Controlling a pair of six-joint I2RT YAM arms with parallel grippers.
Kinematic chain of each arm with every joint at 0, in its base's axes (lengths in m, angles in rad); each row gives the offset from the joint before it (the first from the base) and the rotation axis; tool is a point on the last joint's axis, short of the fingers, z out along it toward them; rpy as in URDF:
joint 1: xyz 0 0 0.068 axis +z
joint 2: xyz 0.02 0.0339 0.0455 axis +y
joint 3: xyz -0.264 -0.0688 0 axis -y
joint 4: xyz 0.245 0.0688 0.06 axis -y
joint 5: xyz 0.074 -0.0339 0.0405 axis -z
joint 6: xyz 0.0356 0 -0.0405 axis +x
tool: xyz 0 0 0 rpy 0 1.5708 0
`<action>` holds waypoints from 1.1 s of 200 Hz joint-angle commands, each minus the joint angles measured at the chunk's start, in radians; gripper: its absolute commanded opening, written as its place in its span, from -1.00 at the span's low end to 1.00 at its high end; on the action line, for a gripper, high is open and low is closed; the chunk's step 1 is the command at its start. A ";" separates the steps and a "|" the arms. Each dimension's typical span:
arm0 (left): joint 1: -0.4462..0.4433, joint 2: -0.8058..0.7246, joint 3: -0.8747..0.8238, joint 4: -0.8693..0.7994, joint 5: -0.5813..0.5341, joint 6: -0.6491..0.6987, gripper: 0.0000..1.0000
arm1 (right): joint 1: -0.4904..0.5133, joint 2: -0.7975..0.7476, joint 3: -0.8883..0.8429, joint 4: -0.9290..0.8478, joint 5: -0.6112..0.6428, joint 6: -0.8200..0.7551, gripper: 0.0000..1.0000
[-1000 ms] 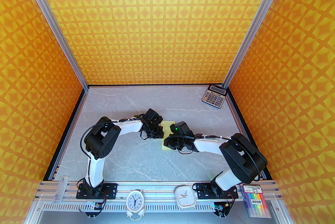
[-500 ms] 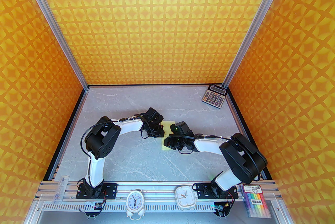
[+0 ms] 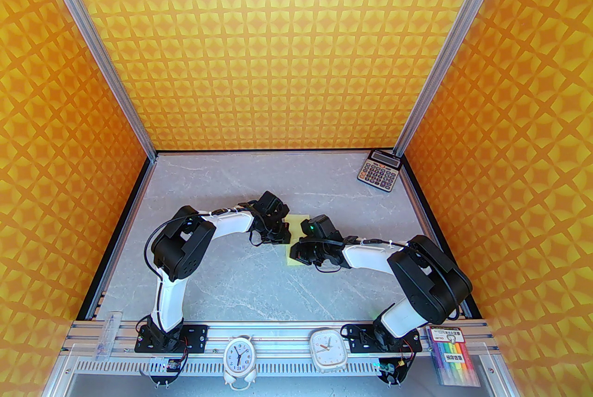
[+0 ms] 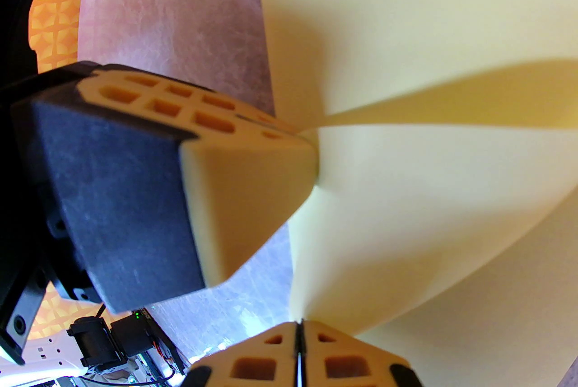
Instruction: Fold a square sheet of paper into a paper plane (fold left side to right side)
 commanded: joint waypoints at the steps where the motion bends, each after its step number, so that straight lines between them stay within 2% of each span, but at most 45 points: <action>1: 0.008 0.008 0.011 -0.022 -0.015 0.014 -0.97 | 0.005 0.017 0.016 -0.014 0.010 -0.010 -0.80; 220: 0.033 0.010 0.007 -0.021 -0.020 0.013 -0.97 | 0.005 0.011 0.026 -0.014 0.006 -0.014 -0.79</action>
